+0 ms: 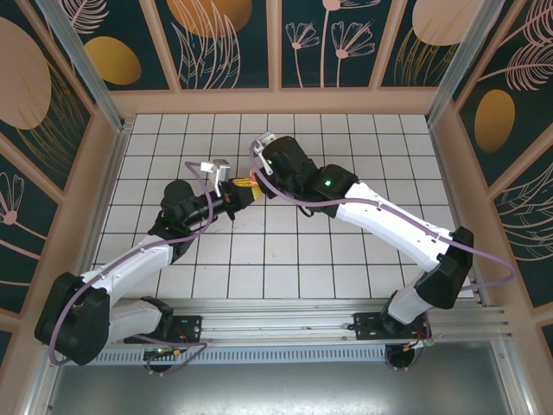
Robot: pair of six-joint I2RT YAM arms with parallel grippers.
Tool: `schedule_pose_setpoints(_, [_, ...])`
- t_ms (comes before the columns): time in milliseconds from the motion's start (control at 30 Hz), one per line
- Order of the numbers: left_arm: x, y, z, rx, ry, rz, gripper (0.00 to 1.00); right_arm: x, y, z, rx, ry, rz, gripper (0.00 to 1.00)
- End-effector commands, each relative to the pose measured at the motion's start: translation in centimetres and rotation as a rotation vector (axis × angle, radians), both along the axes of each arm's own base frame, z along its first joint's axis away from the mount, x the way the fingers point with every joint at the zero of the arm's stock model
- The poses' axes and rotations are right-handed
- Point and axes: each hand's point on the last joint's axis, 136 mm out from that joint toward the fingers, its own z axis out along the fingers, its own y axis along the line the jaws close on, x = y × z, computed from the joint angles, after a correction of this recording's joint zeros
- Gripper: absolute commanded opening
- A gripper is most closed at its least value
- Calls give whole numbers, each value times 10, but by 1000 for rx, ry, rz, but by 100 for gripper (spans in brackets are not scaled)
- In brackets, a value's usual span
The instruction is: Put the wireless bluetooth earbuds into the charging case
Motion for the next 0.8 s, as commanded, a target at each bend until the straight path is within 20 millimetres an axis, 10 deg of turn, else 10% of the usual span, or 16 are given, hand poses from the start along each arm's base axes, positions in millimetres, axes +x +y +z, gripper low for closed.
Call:
schedule_pose_setpoints(0, [1,0,34,-65,-88,0,0,-24,10,-13,0,70,122,26])
schedule_pose_setpoints(767, [-3,-4,33,-69,-75,-35,0,-9,-10,-16,-145,-3,113,27])
